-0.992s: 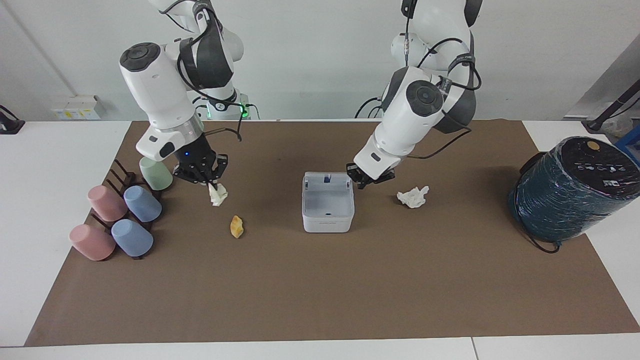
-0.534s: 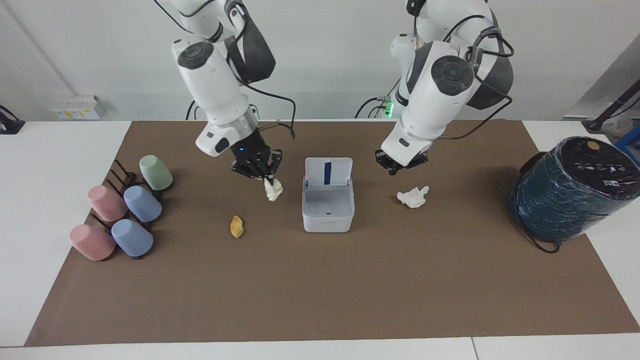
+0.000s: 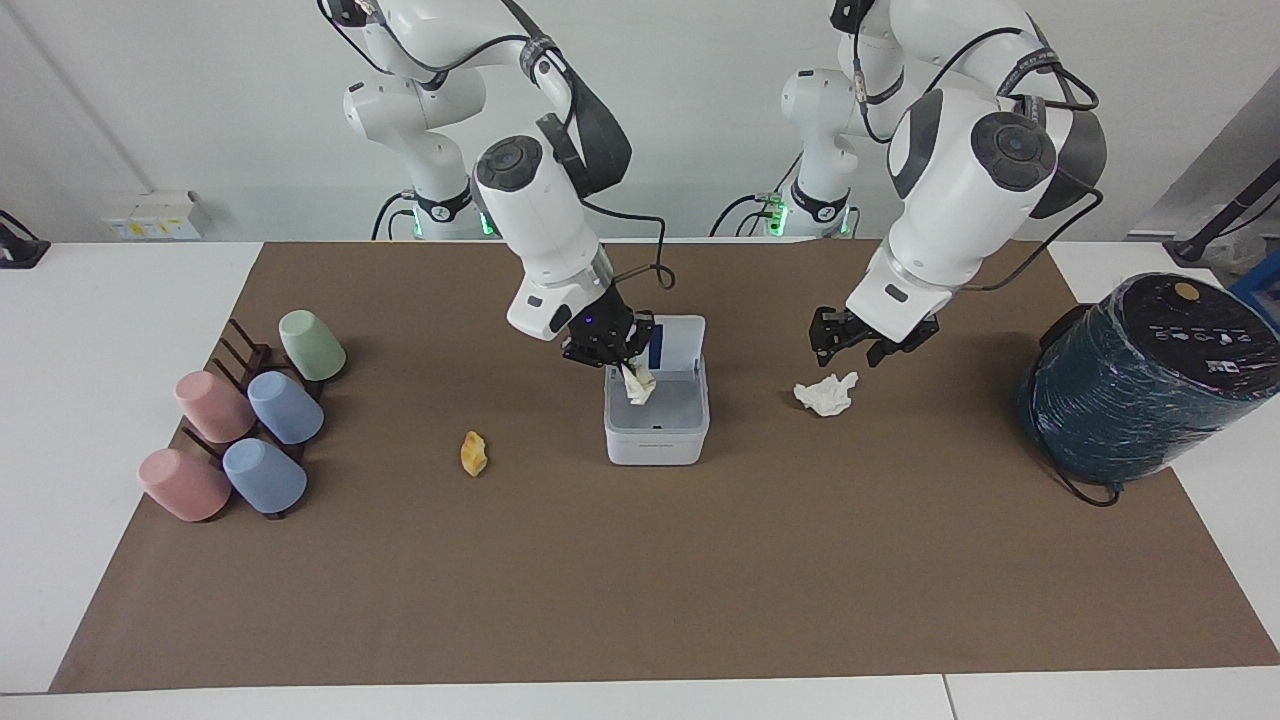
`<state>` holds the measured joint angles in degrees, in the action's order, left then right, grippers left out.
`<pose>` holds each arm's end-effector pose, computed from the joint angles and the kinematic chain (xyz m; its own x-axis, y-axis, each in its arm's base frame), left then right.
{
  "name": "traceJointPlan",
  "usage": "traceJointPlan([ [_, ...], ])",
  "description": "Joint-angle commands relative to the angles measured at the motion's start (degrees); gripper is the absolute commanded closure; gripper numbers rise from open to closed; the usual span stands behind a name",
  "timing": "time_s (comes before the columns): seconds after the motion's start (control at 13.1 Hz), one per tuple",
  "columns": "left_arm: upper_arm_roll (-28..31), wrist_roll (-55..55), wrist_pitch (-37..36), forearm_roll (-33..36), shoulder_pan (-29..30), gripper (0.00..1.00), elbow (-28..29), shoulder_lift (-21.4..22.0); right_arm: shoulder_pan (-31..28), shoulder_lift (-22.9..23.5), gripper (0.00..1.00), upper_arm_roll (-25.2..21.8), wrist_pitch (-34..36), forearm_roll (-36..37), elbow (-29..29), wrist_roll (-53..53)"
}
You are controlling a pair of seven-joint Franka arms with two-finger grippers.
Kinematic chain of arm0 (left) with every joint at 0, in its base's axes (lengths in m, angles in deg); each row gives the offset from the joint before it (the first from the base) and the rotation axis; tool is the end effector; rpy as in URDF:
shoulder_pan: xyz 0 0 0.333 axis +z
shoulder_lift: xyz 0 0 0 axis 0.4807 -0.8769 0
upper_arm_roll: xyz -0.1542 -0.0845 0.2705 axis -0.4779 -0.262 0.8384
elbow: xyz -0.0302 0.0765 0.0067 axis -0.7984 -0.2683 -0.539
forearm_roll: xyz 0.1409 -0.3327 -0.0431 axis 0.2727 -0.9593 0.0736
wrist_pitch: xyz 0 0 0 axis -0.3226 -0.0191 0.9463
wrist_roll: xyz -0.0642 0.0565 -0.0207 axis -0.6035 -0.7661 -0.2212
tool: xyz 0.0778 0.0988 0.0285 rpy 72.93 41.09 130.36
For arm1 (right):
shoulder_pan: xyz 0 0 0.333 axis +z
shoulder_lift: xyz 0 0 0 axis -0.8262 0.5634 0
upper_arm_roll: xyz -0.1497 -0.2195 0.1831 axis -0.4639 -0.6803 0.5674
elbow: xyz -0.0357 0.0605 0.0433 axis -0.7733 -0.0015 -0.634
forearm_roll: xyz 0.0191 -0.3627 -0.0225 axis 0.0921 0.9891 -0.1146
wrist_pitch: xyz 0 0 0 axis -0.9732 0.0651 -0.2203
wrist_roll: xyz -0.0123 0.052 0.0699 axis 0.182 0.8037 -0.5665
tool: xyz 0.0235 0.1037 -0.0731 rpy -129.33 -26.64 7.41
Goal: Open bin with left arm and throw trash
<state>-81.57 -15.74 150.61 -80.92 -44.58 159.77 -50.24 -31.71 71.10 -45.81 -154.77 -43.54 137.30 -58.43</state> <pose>0.5903 -0.1803 0.5190 0.9958 -0.0511 -0.0758 -0.0452 -0.9960 0.0765 0.5542 0.3139 0.4452 0.9913 0.0812 0.1035 0.1103 -0.9419 -0.3172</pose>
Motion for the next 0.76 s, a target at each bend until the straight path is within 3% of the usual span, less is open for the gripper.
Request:
traceJointPlan([
  [0.0, -0.2, -2.5, 8.3, 0.9, 1.2, 0.0, 12.4, 6.1, 0.8, 3.1, 1.0, 0.0, 0.1, -1.2, -2.1, 0.0],
  [0.15, -0.2, -2.8, 14.3, 0.9, 2.1, 0.0, 19.3, 8.7, 1.4, 3.6, 1.0, 0.0, 0.2, -1.3, -2.0, 0.4],
  [0.23, -0.2, -2.8, 17.2, 0.9, 2.1, 0.0, 22.5, 9.7, 1.5, 3.6, 0.92, 0.0, 0.3, -1.3, -1.8, 0.9],
  [0.31, -0.2, -2.8, 19.8, 0.9, 2.3, 0.0, 25.5, 10.5, 1.6, 3.6, 0.81, 0.0, 0.2, -1.3, -1.5, 1.5],
  [0.53, -0.2, -2.9, 26.8, 0.9, 2.9, 0.0, 31.8, 11.8, 1.6, 3.7, 0.07, 0.1, 0.2, -1.2, -1.6, 2.1],
  [0.61, -0.2, -2.8, 27.9, 1.1, 3.1, 0.0, 33.2, 11.8, 1.5, 3.6, 0.0, 0.0, 0.1, -1.1, -1.9, 2.0],
  [0.69, -0.2, -2.8, 28.9, 1.2, 3.0, 0.0, 34.5, 11.9, 1.6, 3.6, 0.0, 0.0, -0.2, -1.0, -2.2, 2.0],
])
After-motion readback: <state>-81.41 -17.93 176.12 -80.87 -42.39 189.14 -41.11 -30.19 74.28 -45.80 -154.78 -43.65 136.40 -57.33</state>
